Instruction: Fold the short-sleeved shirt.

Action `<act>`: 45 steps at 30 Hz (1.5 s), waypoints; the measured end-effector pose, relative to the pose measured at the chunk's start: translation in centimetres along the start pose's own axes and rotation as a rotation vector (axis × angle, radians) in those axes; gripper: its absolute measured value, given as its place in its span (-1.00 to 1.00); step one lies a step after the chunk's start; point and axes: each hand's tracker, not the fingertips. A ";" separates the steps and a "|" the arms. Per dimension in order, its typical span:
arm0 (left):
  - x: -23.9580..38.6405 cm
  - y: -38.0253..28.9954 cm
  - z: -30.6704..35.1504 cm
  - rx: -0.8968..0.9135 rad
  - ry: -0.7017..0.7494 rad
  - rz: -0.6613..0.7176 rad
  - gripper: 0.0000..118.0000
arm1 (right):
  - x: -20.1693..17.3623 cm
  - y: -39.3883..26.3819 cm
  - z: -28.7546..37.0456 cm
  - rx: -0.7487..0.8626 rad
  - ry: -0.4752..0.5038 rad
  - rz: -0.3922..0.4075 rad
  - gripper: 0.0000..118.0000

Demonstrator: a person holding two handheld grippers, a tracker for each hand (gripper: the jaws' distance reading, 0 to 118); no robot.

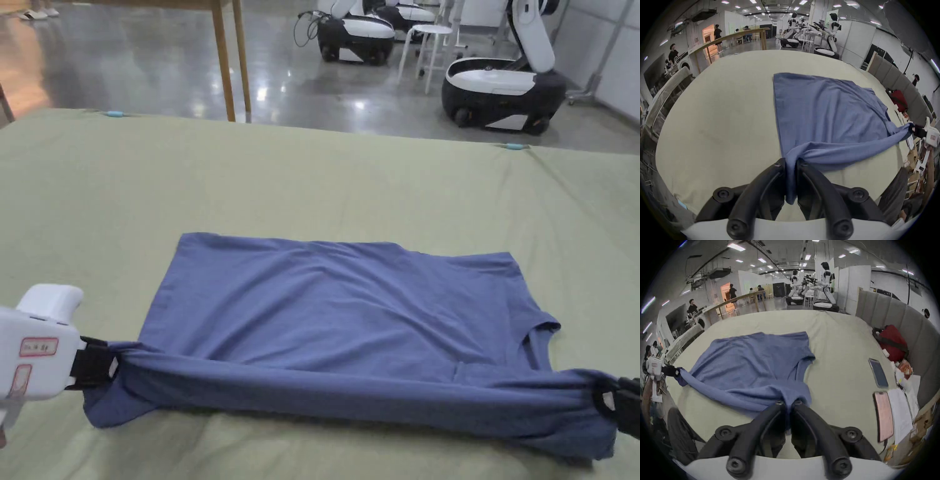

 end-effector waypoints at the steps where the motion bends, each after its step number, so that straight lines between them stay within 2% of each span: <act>1: -0.2 1.3 -0.6 0.003 -0.008 0.011 -0.82 | 0.3 1.0 -0.9 -0.002 0.005 -0.004 -0.91; 7: 0.0 6.7 -4.9 -0.004 0.012 -0.001 -0.82 | 0.9 6.2 -6.8 -0.048 0.002 -0.008 -0.91; 13: -0.9 8.6 -10.2 -0.074 0.000 0.045 -0.79 | 1.9 7.8 -12.5 -0.136 0.009 -0.037 -0.85; 14: -1.0 8.6 -10.7 -0.073 -0.003 0.048 -0.47 | 2.0 7.8 -13.0 -0.145 0.020 -0.050 -0.61; 15: -1.1 8.6 -10.9 -0.066 -0.009 0.053 0.60 | 2.1 7.7 -13.2 -0.148 0.037 -0.063 0.13; 16: -1.1 8.3 -10.8 -0.057 -0.009 0.063 0.98 | 2.3 7.4 -13.0 -0.146 0.049 -0.068 0.56; 17: -1.1 8.1 -10.7 -0.040 0.012 0.076 1.00 | 2.4 7.2 -12.8 -0.148 0.041 -0.067 0.73; 18: -1.3 7.6 -10.6 -0.035 0.046 0.069 1.00 | 2.2 6.9 -12.7 -0.154 0.023 -0.072 0.73; 19: -1.3 7.3 -9.5 0.045 0.044 0.024 0.90 | 2.3 6.3 -12.2 -0.153 0.014 -0.060 1.00; 20: -1.4 6.5 -8.9 0.007 0.080 0.072 0.82 | 2.5 5.8 -11.5 -0.144 0.010 -0.048 0.99; 22: -1.3 4.9 -7.1 0.026 0.134 0.086 0.79 | 2.0 5.5 -10.2 -0.125 -0.037 -0.040 0.90; 23: -1.6 5.2 -6.5 0.047 0.149 0.086 0.72 | 1.9 5.3 -9.3 -0.126 -0.047 -0.057 0.72; 24: -1.5 4.8 -5.8 0.045 0.144 0.089 0.44 | 2.0 4.9 -8.5 -0.106 -0.037 -0.075 0.11; 25: -1.3 4.0 -4.8 0.066 0.146 0.103 -0.05 | 1.9 4.4 -7.6 -0.090 -0.039 -0.086 -0.60; 26: -1.1 3.5 -4.2 0.074 0.138 0.106 -0.76 | 1.9 3.6 -6.6 -0.084 -0.056 -0.088 -0.98; 27: -0.7 2.8 -3.8 0.078 0.126 0.107 -1.00 | 1.7 3.2 -6.1 -0.061 -0.082 -0.085 -0.98; 30: 0.2 1.9 -3.3 0.036 0.037 0.146 -1.00 | 2.1 1.8 -5.1 -0.080 -0.036 -0.109 -0.98; 31: -0.3 1.1 -3.8 0.051 0.022 0.159 -0.84 | 2.1 1.5 -4.8 -0.072 -0.031 -0.114 -0.98; 32: -0.4 1.0 -4.1 0.048 0.019 0.169 -0.34 | 2.0 1.3 -4.6 -0.076 -0.028 -0.112 -0.98; 33: -0.4 1.1 -4.4 0.037 0.025 0.175 0.76 | 1.7 1.1 -4.4 -0.077 -0.027 -0.108 -0.98; 34: -0.4 1.1 -5.2 0.023 0.038 0.184 1.00 | 1.4 0.8 -4.2 -0.074 -0.024 -0.098 -0.98; 35: 0.0 0.8 -5.5 0.000 0.060 0.177 0.91 | 1.2 0.7 -4.1 -0.071 -0.018 -0.100 -0.98; 36: -0.2 1.2 -5.4 0.094 0.059 0.213 0.91 | 1.1 0.7 -4.0 -0.073 -0.008 -0.105 -0.98; 38: -0.6 1.1 -6.9 -0.028 0.091 0.203 0.89 | 1.5 0.5 -4.3 -0.079 0.014 -0.133 -0.98; 39: -0.2 1.3 -7.5 -0.033 0.087 0.206 0.71 | 1.6 0.4 -4.5 -0.082 0.021 -0.139 -0.98; 41: 0.1 1.2 -7.9 -0.041 0.090 0.211 0.20 | 1.5 0.1 -4.8 -0.089 0.020 -0.137 -0.98; 43: 1.1 1.1 -7.7 -0.041 0.081 0.201 -0.09 | 1.8 -0.1 -5.6 -0.100 0.020 -0.139 -0.98; 44: 1.5 1.0 -7.6 -0.038 0.102 0.175 -0.43 | 1.9 -0.2 -5.8 -0.104 0.026 -0.142 -0.97; 45: 1.7 1.0 -7.4 -0.039 0.096 0.133 -0.89 | 2.1 -0.2 -6.1 -0.109 0.030 -0.148 -0.79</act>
